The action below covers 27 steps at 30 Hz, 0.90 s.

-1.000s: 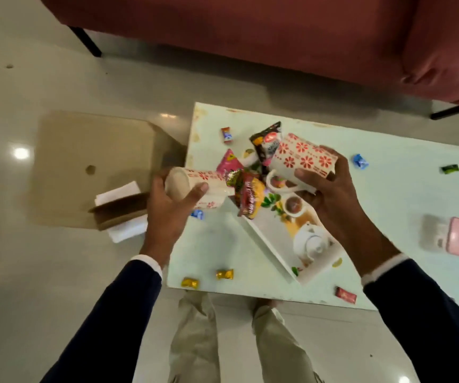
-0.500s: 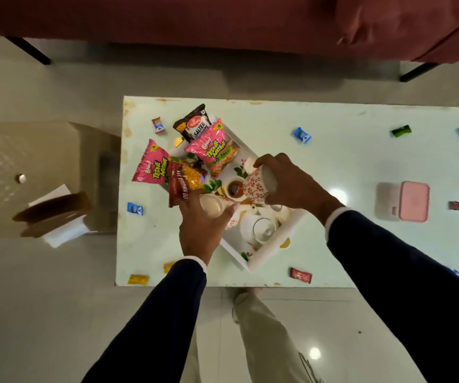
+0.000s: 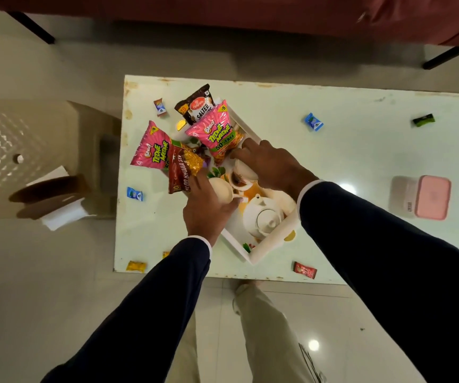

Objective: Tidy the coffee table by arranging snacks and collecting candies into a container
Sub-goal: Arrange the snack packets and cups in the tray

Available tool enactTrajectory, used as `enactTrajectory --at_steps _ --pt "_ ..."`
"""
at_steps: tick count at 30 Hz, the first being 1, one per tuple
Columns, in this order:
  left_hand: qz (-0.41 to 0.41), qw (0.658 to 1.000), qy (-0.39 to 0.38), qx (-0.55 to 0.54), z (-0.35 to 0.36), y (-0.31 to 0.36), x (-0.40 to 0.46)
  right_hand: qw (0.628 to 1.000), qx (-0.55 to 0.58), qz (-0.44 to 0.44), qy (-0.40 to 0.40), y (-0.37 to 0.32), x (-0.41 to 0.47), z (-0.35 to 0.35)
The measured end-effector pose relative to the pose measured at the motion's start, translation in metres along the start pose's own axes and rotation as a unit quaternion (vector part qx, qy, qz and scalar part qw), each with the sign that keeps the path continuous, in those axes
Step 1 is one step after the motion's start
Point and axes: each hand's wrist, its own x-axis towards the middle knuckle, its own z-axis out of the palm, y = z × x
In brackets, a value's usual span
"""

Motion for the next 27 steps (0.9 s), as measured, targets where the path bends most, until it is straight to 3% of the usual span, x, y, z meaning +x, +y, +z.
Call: enactTrajectory --at_steps 6,13,16,24,27 --pt "-0.027 1.000 -0.003 -0.009 -0.002 0.005 0.013 0.999 0.034 -0.026 0.019 -0.001 0.013 0.000" --pt "0.044 0.995 -0.077 -0.048 -0.015 -0.019 0.007 0.957 0.276 0.064 0.065 0.006 -0.006 0.002" --pt "0.069 0.993 -0.083 -0.052 -0.023 -0.033 0.008 0.944 0.316 0.073 0.068 0.003 -0.009 0.000" --pt "0.075 0.992 -0.095 -0.046 -0.030 -0.041 0.007 0.957 0.272 0.086 0.054 -0.007 -0.006 -0.014" --pt "0.098 0.989 -0.094 -0.055 -0.043 -0.056 0.003 0.966 0.196 0.121 0.119 -0.035 -0.008 -0.022"
